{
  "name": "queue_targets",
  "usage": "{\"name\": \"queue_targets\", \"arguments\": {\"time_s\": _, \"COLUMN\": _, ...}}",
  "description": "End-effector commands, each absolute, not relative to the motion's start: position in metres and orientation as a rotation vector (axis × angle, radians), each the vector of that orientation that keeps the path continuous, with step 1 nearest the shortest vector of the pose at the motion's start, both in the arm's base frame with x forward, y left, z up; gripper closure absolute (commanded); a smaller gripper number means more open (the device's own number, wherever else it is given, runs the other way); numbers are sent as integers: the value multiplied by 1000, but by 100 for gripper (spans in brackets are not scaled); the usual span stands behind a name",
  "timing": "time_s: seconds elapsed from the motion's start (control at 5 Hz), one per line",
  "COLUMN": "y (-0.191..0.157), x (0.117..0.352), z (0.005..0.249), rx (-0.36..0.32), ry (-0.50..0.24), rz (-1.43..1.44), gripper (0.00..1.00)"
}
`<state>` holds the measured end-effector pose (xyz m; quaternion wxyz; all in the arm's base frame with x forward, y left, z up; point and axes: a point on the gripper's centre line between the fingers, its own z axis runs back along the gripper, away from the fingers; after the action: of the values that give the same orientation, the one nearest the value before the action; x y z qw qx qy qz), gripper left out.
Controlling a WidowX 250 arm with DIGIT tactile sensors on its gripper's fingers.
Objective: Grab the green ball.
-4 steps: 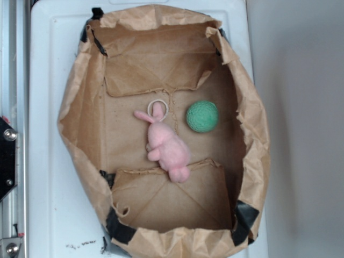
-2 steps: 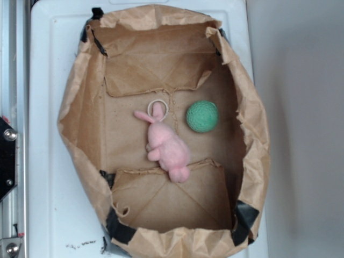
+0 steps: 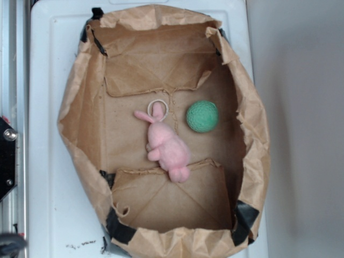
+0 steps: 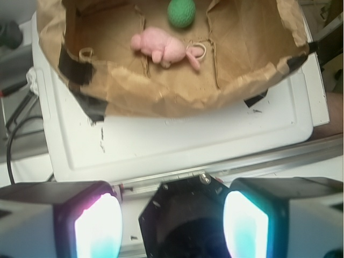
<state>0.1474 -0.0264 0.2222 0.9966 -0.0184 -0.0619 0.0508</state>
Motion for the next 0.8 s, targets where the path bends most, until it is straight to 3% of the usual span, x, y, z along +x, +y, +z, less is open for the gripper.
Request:
{"name": "queue_targets", "arguments": {"time_s": 0.0, "y": -37, "x": 183, "z": 228, "rx": -56, "ry": -234, "rz": 80, "gripper": 0}}
{"name": "queue_targets", "arguments": {"time_s": 0.6, "y": -24, "x": 245, "z": 216, "rx": -65, "ry": -268, "rz": 76, "gripper": 0}}
